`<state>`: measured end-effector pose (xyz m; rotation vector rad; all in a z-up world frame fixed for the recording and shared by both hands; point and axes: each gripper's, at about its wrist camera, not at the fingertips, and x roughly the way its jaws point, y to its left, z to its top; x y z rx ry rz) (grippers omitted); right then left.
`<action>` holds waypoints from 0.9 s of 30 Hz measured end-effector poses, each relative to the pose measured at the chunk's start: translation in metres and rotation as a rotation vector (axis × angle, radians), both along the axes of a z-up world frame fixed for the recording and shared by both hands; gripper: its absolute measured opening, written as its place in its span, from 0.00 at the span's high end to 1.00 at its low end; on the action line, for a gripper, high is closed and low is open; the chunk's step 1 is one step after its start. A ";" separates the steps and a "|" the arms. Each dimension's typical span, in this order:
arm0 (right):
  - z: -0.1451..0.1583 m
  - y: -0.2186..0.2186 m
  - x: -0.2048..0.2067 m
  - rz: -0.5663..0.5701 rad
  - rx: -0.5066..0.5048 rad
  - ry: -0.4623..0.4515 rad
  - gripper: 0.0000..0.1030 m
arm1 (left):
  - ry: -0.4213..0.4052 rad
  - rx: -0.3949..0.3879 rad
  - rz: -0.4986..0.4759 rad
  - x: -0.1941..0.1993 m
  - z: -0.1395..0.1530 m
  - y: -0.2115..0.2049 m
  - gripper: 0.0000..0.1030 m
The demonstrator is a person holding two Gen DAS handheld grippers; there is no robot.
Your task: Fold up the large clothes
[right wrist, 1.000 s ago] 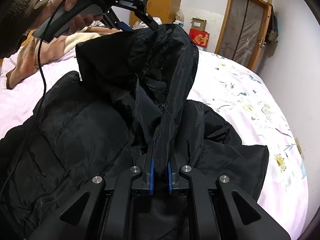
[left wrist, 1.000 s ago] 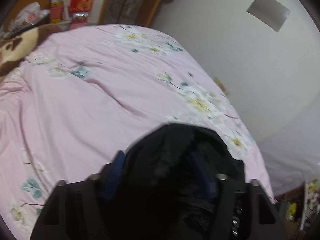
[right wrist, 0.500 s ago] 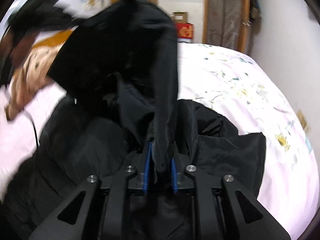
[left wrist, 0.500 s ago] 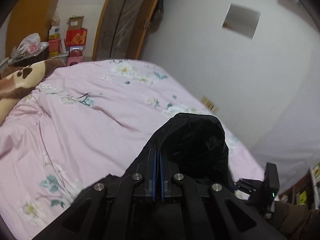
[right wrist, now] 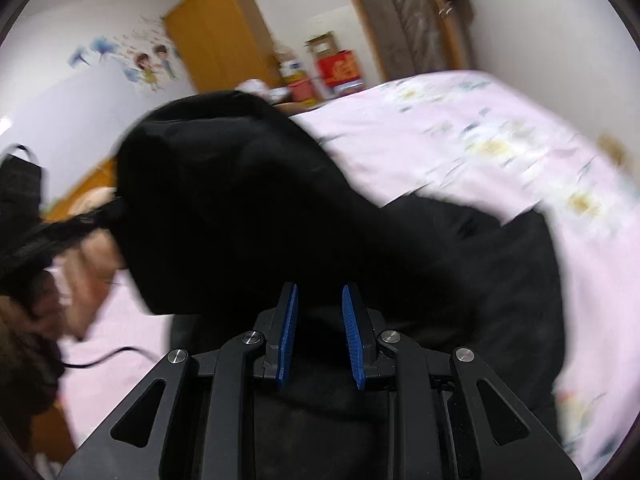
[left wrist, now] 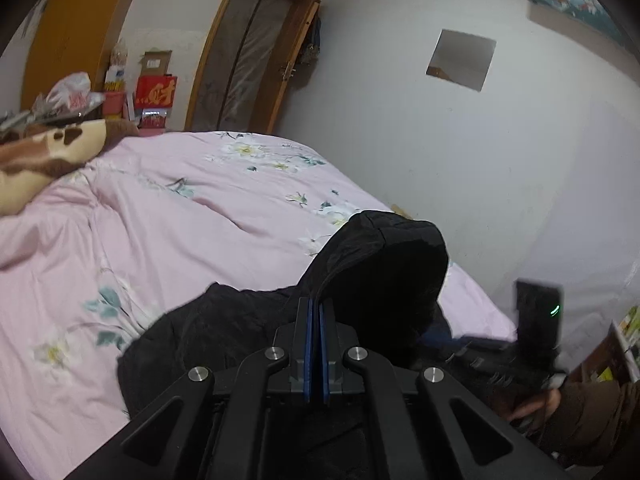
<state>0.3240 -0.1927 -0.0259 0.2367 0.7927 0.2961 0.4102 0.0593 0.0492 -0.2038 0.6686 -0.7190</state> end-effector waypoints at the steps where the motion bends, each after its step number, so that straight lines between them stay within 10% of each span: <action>1: -0.008 0.003 0.004 -0.012 -0.022 0.025 0.77 | -0.014 0.007 0.001 -0.004 0.000 -0.001 0.97; 11: -0.017 -0.056 0.074 -0.284 0.042 0.104 0.77 | -0.065 0.165 -0.144 -0.042 -0.026 -0.022 0.97; 19: -0.010 -0.096 0.054 -0.378 0.141 0.101 0.77 | -0.047 0.319 -0.233 -0.075 -0.072 -0.049 0.96; 25: 0.027 -0.098 0.021 -0.347 0.059 0.026 0.64 | 0.062 0.251 -0.197 -0.085 -0.092 -0.023 0.89; 27: 0.040 -0.078 0.010 -0.276 0.028 -0.010 0.56 | 0.098 0.237 -0.172 -0.085 -0.095 -0.010 0.73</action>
